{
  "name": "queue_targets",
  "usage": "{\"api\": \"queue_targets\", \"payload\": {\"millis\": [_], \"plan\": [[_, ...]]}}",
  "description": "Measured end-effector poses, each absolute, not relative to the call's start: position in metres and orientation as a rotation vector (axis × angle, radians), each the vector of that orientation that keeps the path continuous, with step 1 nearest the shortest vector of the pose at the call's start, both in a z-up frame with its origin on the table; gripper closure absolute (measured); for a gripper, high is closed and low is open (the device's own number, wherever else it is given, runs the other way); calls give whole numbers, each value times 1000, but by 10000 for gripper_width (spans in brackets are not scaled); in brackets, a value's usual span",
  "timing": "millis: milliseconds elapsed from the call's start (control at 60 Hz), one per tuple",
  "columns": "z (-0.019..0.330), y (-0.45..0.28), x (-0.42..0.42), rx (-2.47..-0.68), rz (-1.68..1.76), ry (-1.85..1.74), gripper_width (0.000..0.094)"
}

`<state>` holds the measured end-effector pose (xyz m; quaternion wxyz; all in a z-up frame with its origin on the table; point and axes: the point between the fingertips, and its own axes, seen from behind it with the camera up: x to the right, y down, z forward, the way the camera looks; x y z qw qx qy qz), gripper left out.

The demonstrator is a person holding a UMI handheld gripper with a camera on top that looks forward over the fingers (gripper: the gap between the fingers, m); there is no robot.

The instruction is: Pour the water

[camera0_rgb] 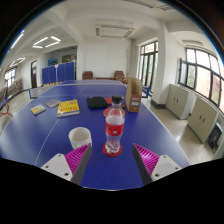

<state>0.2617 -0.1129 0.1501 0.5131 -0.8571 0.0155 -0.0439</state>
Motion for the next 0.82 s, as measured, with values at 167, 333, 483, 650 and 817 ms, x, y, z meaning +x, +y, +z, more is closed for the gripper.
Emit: {"api": "queue_targets", "payload": {"millis": [167, 333, 483, 650, 817], "plan": [[174, -220, 233, -2113, -140, 93, 82], [194, -307, 208, -2123, -179, 105, 85], [211, -353, 190, -2099, -195, 105, 81], [215, -375, 179, -2101, -205, 86, 82], [220, -384, 179, -2091, -209, 96, 82]]}}
